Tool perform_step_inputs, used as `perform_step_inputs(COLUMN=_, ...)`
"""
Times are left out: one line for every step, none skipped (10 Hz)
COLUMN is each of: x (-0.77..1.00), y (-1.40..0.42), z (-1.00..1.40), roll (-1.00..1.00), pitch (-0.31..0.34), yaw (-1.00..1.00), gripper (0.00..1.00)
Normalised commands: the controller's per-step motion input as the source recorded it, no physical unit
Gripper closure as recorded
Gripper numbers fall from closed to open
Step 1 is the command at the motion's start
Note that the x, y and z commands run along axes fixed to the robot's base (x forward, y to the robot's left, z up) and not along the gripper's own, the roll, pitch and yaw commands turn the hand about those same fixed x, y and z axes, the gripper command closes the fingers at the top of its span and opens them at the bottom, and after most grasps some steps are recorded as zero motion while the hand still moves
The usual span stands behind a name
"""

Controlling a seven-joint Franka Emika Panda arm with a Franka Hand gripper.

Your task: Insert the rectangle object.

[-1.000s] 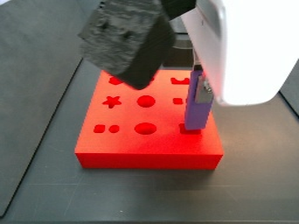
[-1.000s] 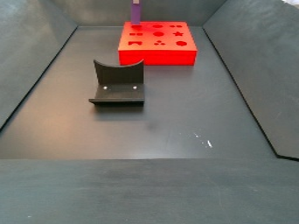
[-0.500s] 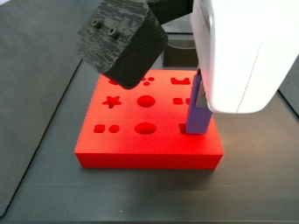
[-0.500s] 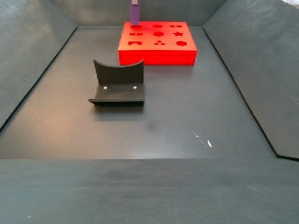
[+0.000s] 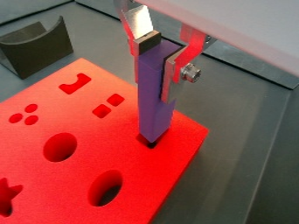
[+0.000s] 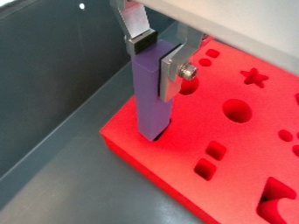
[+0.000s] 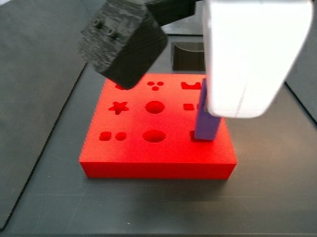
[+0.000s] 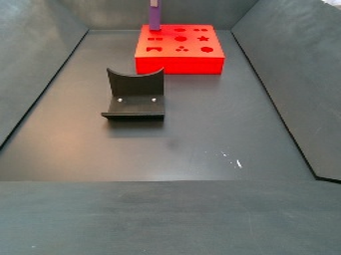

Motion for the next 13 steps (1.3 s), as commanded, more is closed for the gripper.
perform_step_inputs(x=-0.06, y=0.00, z=-0.03, roll=-0.03, pitch=0.000, yaw=0.00, gripper=1.00)
perform_step_inputs(x=0.00, y=0.00, z=-0.02, roll=0.00, pitch=0.000, yaw=0.07, gripper=1.00)
perform_step_inputs(x=0.01, y=0.00, z=-0.07, roll=0.00, pitch=0.000, yaw=0.08, gripper=1.00)
perform_step_inputs(x=0.00, y=0.00, z=-0.11, roll=0.00, pitch=0.000, yaw=0.10, gripper=1.00)
perform_step_inputs(x=0.00, y=-0.05, z=-0.11, roll=0.00, pitch=0.000, yaw=0.16, gripper=1.00)
perform_step_inputs(x=0.01, y=-0.10, z=-0.11, roll=0.00, pitch=0.000, yaw=0.18, gripper=1.00)
perform_step_inputs(x=0.03, y=-0.08, z=-0.15, roll=0.00, pitch=0.000, yaw=0.18, gripper=1.00)
perform_step_inputs(x=0.02, y=-0.15, z=-0.12, roll=0.00, pitch=0.000, yaw=0.19, gripper=1.00)
perform_step_inputs(x=0.06, y=-0.06, z=-0.13, roll=0.00, pitch=0.003, yaw=0.14, gripper=1.00)
perform_step_inputs(x=0.10, y=0.00, z=-0.19, roll=0.00, pitch=0.010, yaw=0.02, gripper=1.00)
perform_step_inputs(x=0.12, y=0.00, z=-0.25, roll=0.01, pitch=0.019, yaw=0.03, gripper=1.00)
perform_step_inputs(x=0.38, y=0.00, z=-0.42, roll=0.12, pitch=0.066, yaw=0.01, gripper=1.00)
perform_step_inputs(x=0.44, y=0.00, z=-0.49, roll=0.19, pitch=0.111, yaw=0.00, gripper=1.00)
